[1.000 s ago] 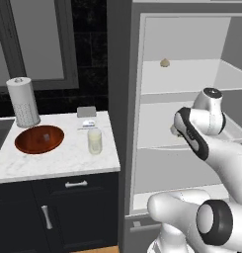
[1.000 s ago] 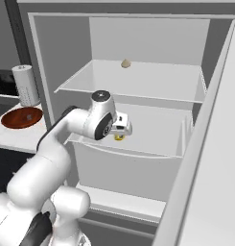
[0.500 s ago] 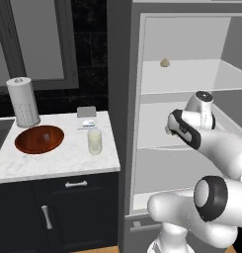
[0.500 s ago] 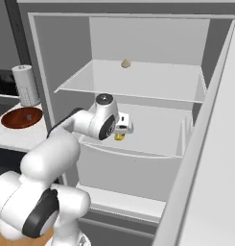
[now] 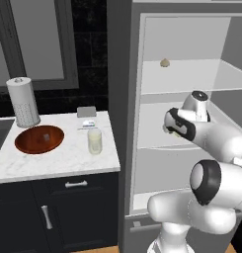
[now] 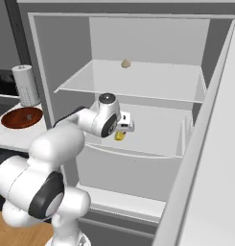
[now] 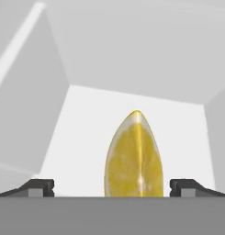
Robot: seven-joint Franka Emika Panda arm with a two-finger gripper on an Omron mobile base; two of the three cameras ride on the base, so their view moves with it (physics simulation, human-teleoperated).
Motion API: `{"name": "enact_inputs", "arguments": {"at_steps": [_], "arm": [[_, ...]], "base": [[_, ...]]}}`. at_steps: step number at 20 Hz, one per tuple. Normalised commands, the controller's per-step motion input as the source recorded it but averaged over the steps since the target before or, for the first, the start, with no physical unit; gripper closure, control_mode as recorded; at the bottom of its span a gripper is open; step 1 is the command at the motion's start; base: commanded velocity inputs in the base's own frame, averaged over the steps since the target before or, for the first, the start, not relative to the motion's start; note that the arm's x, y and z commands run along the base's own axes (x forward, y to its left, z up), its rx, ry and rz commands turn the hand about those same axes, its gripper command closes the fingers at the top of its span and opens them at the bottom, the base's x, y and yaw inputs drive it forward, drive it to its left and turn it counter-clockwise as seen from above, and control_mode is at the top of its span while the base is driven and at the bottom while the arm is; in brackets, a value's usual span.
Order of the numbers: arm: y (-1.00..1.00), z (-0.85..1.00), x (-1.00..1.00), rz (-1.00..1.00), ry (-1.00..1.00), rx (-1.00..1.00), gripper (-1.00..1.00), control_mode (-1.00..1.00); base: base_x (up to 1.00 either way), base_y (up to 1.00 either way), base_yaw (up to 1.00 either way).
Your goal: Grab a lemon wedge from the fridge and one ice cube from the ice bowl, and put them in the glass of lemonade.
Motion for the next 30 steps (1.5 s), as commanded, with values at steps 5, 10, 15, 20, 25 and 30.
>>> {"name": "enact_inputs", "arguments": {"at_steps": [5,10,15,20,25,30], "arm": [[-0.12,-0.18,0.21,0.00,0.00,0.00,-1.00,-1.00],[-0.05,0.00,0.02,0.00,0.00,0.01,-1.00,-1.00],[-0.01,-0.04,0.15,0.00,0.00,0.00,-1.00,-1.00],[0.00,-0.34,0.14,0.00,0.00,0.00,-1.00,-1.00],[0.00,-0.20,0.00,0.00,0.00,0.00,-1.00,-1.00],[0.00,-0.01,-0.12,0.01,0.00,0.01,-1.00,-1.00]], "base": [[0.00,0.00,0.00],[0.00,0.00,0.00],[0.00,0.00,0.00],[0.00,0.00,0.00],[0.00,0.00,0.00],[0.00,0.00,0.00]]}}
